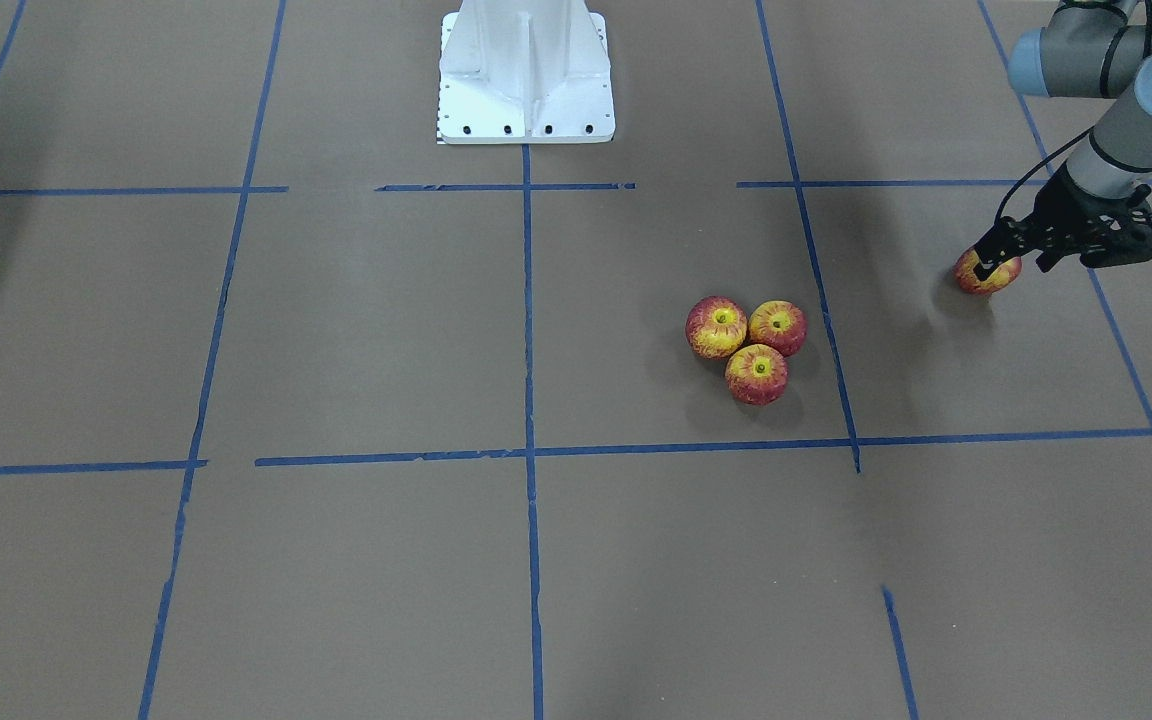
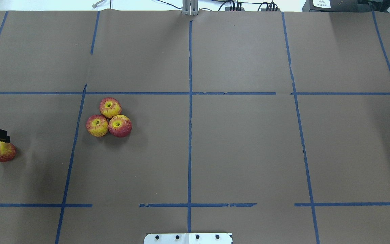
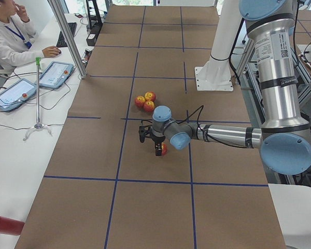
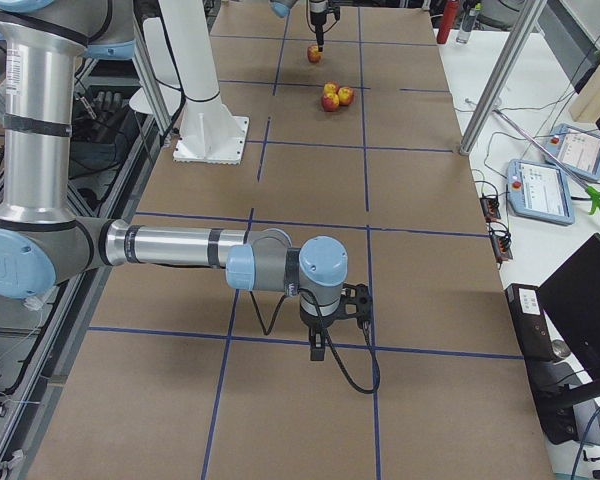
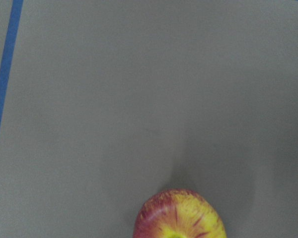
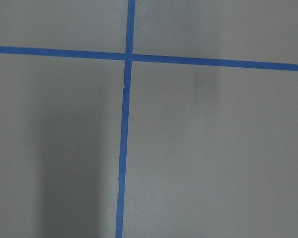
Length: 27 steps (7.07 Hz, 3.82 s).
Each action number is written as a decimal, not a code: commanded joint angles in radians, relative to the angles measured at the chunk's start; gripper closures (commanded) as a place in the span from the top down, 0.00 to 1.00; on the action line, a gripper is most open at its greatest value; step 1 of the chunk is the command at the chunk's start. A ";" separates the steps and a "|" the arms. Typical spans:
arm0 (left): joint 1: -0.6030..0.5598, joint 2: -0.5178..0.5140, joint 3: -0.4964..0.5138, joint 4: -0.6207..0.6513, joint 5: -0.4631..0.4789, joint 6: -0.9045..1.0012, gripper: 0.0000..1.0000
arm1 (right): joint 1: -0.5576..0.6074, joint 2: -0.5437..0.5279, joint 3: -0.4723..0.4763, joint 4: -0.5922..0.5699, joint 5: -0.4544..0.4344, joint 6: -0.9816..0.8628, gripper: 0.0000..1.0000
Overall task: Stack apples
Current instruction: 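Lower the left gripper over the lone red-yellow apple, then close the left gripper around the lone apple, then lift the apple with the left gripper and carry it over the three-apple cluster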
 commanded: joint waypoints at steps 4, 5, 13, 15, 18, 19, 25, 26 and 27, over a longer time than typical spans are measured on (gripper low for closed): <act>0.039 -0.002 0.031 -0.003 -0.018 -0.003 1.00 | 0.000 0.000 0.000 0.000 0.000 0.000 1.00; 0.059 -0.005 0.043 -0.003 -0.041 -0.006 0.99 | 0.000 0.000 0.000 0.000 0.000 0.000 1.00; 0.068 -0.074 -0.061 0.154 -0.151 -0.093 0.00 | 0.000 0.000 0.000 0.000 0.000 0.000 1.00; 0.067 -0.303 -0.073 0.446 -0.150 -0.237 0.00 | 0.000 0.000 0.000 0.000 0.000 0.000 1.00; 0.062 -0.493 -0.109 0.717 -0.142 -0.321 0.00 | 0.000 0.000 0.000 0.000 0.000 0.000 1.00; 0.067 -0.546 -0.096 0.721 -0.141 -0.424 0.00 | 0.000 0.000 0.000 0.000 0.000 0.000 1.00; 0.146 -0.671 -0.018 0.718 -0.066 -0.558 0.00 | 0.000 0.000 0.000 0.000 0.000 0.000 1.00; 0.151 -0.677 -0.018 0.716 -0.064 -0.560 0.00 | 0.000 0.000 0.000 0.000 0.000 0.000 1.00; 0.153 -0.691 0.002 0.715 -0.066 -0.565 0.00 | 0.000 0.000 0.000 0.000 0.000 0.000 1.00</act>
